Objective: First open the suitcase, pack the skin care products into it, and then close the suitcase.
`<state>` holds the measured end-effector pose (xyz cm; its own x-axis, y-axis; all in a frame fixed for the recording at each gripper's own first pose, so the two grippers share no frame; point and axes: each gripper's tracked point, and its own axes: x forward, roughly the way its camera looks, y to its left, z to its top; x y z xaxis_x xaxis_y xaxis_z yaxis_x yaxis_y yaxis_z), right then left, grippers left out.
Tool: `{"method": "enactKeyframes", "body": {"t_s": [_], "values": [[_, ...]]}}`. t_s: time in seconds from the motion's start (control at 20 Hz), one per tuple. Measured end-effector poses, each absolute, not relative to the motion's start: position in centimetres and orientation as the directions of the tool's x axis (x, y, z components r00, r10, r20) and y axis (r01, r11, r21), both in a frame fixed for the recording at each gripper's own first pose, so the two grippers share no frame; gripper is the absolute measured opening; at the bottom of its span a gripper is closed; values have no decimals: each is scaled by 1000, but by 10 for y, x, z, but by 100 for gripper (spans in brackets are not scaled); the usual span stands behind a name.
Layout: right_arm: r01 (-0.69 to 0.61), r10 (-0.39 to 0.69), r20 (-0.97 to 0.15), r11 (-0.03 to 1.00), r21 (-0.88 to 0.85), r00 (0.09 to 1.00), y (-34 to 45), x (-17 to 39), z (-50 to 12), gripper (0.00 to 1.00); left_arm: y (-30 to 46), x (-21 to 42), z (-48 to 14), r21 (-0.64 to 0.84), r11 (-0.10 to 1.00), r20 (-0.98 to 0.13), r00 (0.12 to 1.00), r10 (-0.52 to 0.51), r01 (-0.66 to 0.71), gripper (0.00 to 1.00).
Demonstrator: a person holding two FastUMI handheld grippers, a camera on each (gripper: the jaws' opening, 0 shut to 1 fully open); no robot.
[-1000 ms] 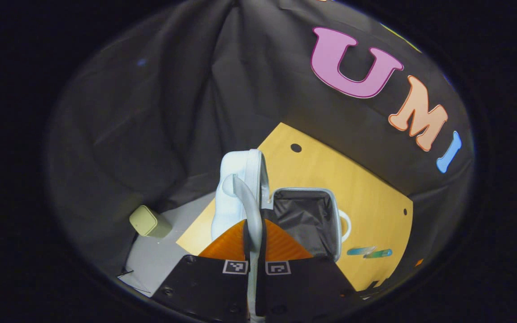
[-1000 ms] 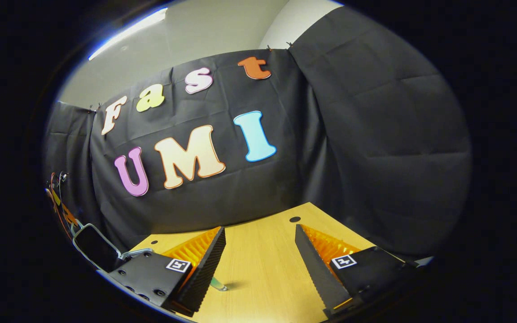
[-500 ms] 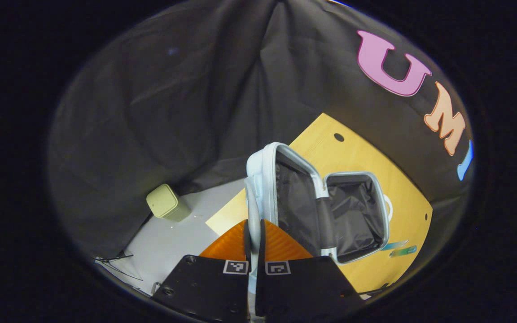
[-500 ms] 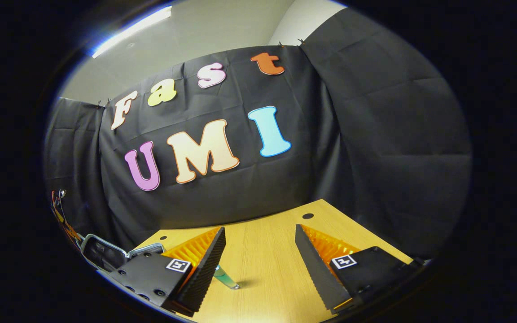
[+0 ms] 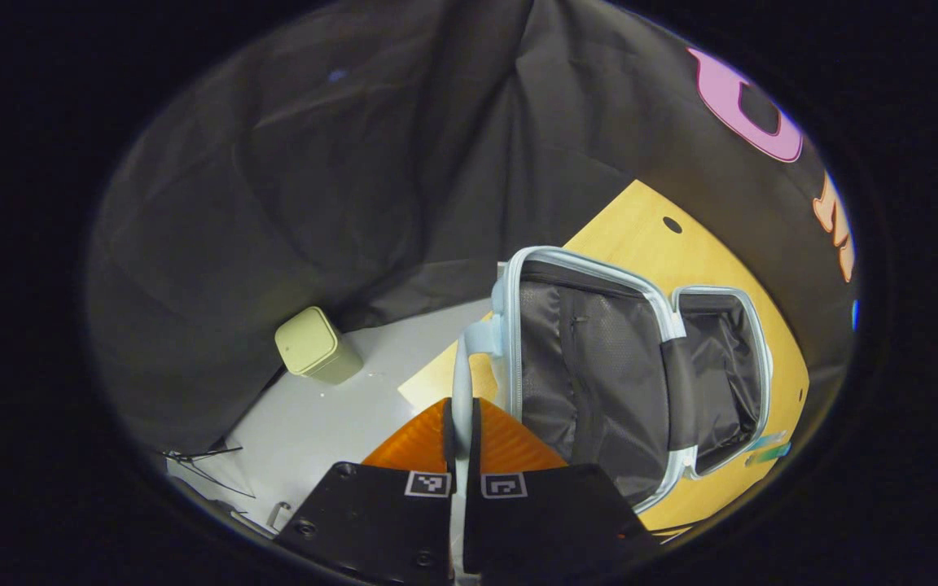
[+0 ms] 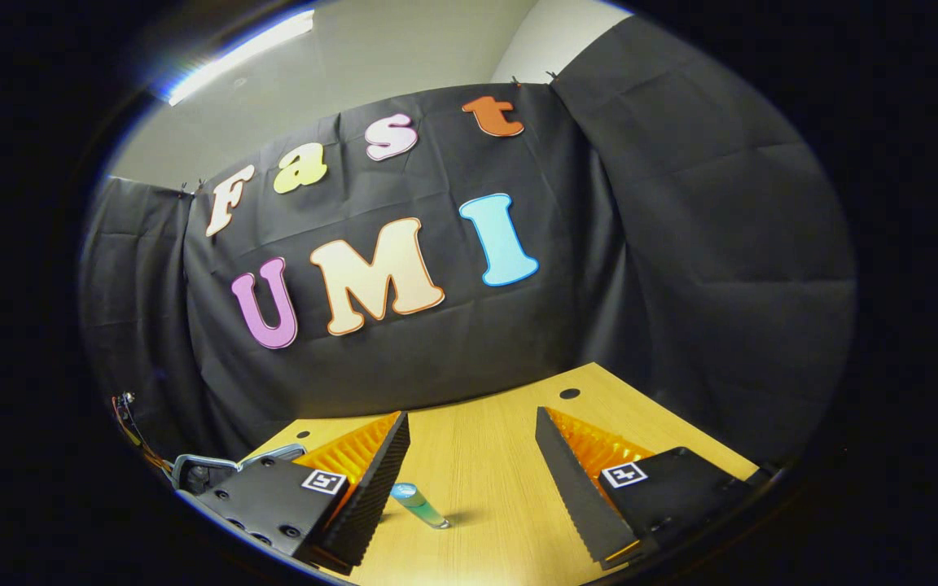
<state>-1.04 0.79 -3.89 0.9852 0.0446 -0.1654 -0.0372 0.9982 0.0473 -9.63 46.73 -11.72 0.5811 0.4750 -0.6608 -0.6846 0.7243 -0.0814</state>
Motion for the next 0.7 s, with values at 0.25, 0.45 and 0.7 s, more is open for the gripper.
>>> {"method": "enactKeyframes", "body": {"t_s": [0.25, 0.45, 0.7], "values": [[-25, 28, -163, 1000, 15, 986, 19, -19, -40, 97, 487, -85, -141, -113, 718, -683, 578, 446, -686, 0], [-16, 16, -168, 1000, -2, 986, 24, -26, -43, 97, 501, -82, -153, -68, 730, -707, 549, 446, -681, 2], [-13, 14, -187, 1000, 4, 982, 20, -28, -50, 97, 494, -93, -134, 100, 743, -678, 501, 538, -662, 100]]}}
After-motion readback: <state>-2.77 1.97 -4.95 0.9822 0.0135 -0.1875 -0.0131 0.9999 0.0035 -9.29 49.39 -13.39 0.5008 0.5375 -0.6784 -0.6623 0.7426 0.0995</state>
